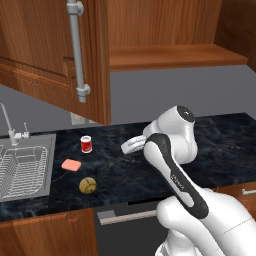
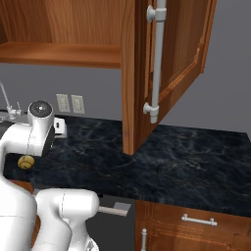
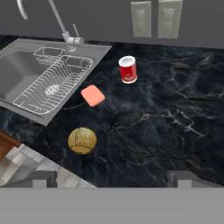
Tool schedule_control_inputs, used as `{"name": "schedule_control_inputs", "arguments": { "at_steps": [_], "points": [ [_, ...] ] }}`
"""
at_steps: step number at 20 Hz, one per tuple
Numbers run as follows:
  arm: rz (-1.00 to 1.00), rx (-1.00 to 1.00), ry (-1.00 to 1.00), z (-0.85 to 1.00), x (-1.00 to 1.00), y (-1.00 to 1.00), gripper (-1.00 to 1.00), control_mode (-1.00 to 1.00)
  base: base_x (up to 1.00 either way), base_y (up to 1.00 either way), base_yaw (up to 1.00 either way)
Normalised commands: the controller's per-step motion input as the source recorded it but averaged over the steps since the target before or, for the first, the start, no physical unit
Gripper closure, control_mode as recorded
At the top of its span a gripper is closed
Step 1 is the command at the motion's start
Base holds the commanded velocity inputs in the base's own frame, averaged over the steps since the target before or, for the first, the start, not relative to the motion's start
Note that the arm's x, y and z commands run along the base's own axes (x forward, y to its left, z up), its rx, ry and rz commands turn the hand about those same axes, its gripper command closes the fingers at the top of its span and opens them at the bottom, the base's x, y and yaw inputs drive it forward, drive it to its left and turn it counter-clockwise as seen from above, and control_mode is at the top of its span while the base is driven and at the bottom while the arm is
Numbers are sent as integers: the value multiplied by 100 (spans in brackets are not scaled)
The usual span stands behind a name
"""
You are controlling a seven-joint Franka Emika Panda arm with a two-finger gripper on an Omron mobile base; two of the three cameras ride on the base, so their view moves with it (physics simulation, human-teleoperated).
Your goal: Open the cabinet. Pick the bar soap and place it next to the sink. Then close the cabinet.
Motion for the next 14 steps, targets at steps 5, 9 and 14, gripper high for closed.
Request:
{"name": "schedule_control_inputs", "arguments": {
  "at_steps": [5,9,14],
  "points": [
    [-25,-3,9,45,-26,-63,-100,-100,0,0,0],
    [-17,-12,3,55,-12,-65,-100,-100,0,0,0],
    [-5,-7,0,72,-67,-32,-100,-100,0,0,0]
  ]
}}
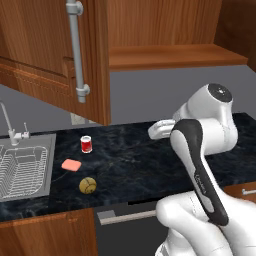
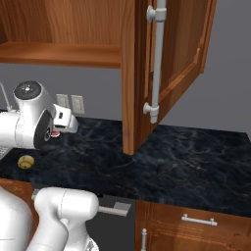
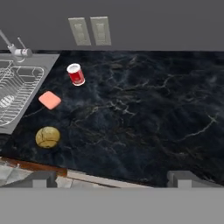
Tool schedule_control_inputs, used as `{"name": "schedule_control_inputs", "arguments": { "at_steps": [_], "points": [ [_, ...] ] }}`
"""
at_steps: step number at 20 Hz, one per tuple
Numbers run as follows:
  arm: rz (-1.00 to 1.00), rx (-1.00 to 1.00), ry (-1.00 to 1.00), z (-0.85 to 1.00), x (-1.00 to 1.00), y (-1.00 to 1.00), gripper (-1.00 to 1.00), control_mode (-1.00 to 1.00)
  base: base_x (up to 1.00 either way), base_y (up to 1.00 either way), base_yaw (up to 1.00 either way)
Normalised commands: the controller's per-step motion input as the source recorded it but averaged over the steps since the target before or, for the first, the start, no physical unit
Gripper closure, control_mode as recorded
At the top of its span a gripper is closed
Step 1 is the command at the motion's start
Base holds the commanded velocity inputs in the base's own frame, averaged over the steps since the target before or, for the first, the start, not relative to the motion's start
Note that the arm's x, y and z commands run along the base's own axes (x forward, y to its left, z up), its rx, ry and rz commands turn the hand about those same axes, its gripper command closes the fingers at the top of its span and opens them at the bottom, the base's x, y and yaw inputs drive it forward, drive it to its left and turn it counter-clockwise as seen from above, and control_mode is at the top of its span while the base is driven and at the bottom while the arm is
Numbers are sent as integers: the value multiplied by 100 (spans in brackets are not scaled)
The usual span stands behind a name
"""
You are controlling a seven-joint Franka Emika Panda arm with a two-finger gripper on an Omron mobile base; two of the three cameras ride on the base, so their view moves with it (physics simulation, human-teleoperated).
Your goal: Open the cabinet. Pick the bar soap and place it next to the sink. Then close the cabinet.
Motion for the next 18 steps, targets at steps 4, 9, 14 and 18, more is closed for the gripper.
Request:
{"name": "schedule_control_inputs", "arguments": {
  "at_steps": [4,9,14,18],
  "points": [
    [0,-1,-3,69,-100,-32,-100,-100,0,0,0],
    [0,-1,-7,73,-100,-7,-100,-100,0,0,0],
    [0,-7,-43,12,-58,35,-100,-100,0,0,0],
    [-2,-8,-48,15,-35,28,-100,-100,0,0,0]
  ]
}}
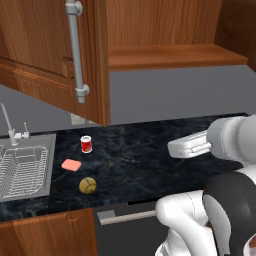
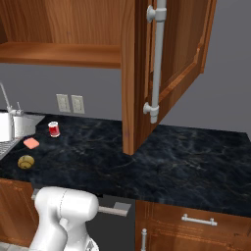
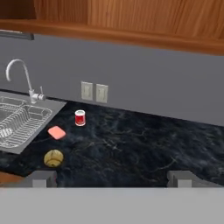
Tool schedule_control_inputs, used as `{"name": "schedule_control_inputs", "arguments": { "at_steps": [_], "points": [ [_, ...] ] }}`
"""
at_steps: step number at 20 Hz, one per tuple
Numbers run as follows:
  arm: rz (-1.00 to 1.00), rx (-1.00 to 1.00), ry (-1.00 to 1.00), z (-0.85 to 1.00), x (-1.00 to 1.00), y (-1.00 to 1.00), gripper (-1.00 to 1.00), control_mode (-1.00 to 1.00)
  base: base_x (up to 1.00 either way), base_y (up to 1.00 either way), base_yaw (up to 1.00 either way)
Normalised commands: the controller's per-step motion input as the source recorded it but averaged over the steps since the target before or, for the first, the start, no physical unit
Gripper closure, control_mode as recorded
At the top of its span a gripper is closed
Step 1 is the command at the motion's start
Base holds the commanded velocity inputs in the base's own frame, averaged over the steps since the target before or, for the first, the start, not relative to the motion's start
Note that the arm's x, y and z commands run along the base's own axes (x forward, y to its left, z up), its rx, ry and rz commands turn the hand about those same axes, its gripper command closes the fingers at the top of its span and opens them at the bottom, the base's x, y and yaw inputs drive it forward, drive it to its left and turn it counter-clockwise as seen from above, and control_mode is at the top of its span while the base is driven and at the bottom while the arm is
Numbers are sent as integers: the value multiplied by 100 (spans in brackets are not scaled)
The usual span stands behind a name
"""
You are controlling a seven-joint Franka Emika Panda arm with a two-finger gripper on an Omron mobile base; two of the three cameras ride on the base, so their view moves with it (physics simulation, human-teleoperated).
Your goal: Open the cabinet. Pick the bar soap and place it next to the sink. Then close the cabinet.
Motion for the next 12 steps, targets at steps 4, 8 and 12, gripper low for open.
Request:
{"name": "schedule_control_inputs", "arguments": {
  "at_steps": [4,8,12],
  "points": [
    [-10,-1,-32,42,-75,8,-100,-100,0,0,0],
    [-9,0,-13,77,-74,0,-100,-100,0,0,0],
    [-5,6,6,56,-23,-8,-100,-100,0,0,0]
  ]
}}
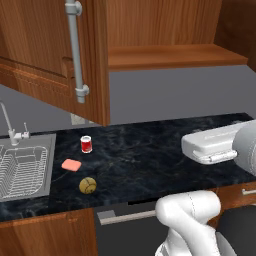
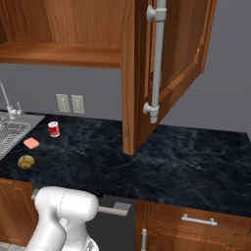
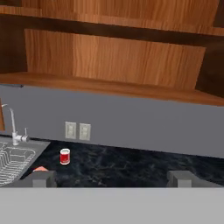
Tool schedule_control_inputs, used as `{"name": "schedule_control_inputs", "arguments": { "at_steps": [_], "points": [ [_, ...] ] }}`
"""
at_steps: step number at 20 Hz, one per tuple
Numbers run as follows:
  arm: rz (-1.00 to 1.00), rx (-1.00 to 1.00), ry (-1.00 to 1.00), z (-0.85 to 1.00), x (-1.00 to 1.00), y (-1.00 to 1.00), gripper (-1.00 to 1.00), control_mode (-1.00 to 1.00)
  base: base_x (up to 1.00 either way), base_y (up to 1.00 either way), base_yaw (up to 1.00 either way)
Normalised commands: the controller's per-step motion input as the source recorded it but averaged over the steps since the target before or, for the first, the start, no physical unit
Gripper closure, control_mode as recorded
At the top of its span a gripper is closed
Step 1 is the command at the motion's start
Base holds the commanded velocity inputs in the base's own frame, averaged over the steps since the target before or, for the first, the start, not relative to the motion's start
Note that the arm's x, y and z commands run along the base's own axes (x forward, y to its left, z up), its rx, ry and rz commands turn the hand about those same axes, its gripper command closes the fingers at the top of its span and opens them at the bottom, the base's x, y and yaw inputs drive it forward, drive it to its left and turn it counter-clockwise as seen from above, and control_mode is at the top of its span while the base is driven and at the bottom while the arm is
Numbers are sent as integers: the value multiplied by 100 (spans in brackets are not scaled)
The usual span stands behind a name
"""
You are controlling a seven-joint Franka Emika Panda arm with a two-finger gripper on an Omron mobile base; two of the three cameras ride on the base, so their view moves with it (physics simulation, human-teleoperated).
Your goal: Open the cabinet. Pick the bar soap and place it next to the sink. Then close the cabinet.
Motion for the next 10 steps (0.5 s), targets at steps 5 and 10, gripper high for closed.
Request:
{"name": "schedule_control_inputs", "arguments": {
  "at_steps": [5,10],
  "points": [
    [-1,5,24,2,0,-10,-100,-100,0,0,0],
    [0,1,4,-19,0,0,-100,-100,0,0,0]
  ]
}}
